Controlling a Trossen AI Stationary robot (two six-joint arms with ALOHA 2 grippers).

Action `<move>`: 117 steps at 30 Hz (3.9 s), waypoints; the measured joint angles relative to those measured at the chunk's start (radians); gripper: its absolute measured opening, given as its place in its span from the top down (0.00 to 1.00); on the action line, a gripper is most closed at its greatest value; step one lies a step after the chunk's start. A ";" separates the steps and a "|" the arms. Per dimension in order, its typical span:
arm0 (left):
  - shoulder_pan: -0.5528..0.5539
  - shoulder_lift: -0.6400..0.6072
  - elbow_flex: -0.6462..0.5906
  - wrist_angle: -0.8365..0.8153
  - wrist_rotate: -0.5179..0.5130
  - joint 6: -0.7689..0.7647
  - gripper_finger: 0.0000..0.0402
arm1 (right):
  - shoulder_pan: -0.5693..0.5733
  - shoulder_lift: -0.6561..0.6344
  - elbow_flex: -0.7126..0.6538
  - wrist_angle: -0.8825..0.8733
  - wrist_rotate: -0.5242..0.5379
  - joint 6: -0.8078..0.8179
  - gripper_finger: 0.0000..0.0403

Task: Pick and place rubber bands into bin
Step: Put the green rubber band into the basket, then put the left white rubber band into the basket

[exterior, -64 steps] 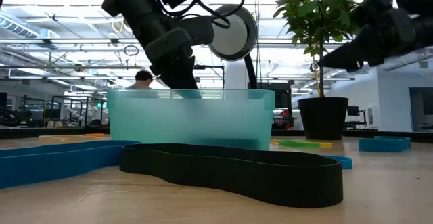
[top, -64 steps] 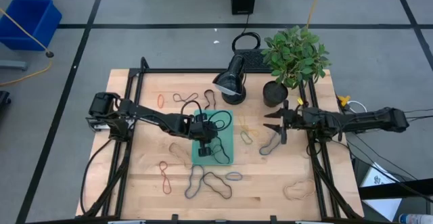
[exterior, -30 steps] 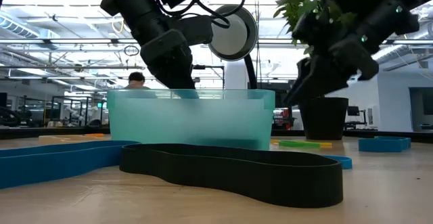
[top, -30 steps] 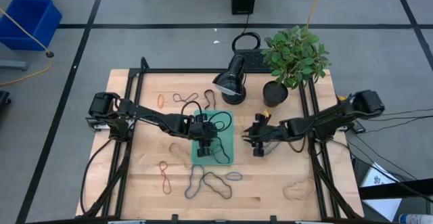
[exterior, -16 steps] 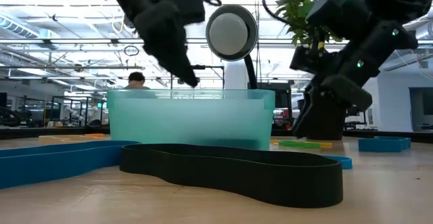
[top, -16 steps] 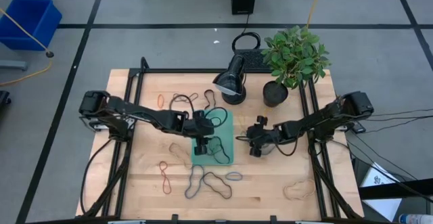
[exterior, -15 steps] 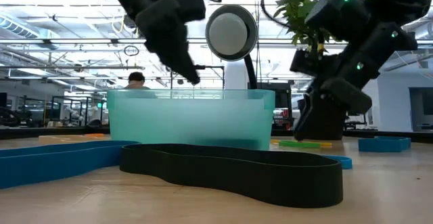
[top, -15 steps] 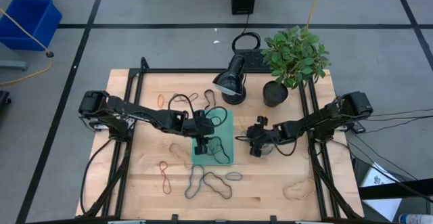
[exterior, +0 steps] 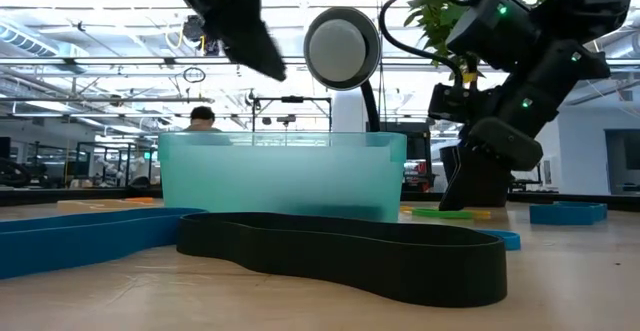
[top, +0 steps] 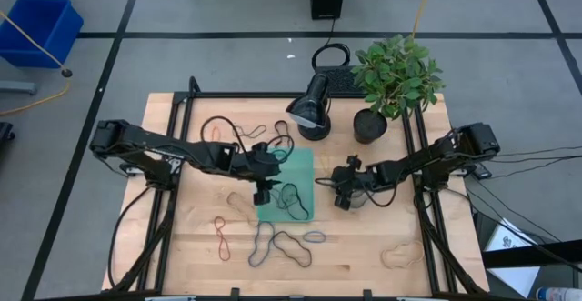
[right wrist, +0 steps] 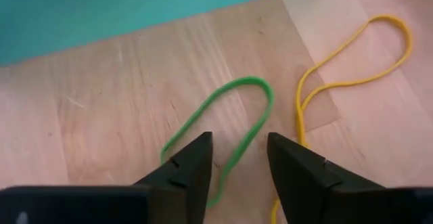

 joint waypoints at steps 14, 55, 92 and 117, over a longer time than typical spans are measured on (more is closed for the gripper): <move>-0.029 -0.016 0.003 0.008 0.024 -0.006 0.60 | -0.027 0.000 -0.001 -0.004 -0.061 0.027 0.98; -0.097 -0.165 0.002 -0.556 0.130 -0.214 0.60 | -0.028 -0.017 0.402 0.103 -0.013 -0.445 1.00; -0.099 -0.160 0.002 -0.553 0.129 -0.259 0.60 | -0.034 0.305 0.402 0.282 -0.142 -0.389 0.94; -0.101 -0.152 -0.207 -0.429 0.129 -0.070 0.60 | -0.025 0.105 0.402 0.237 -0.140 -0.392 0.53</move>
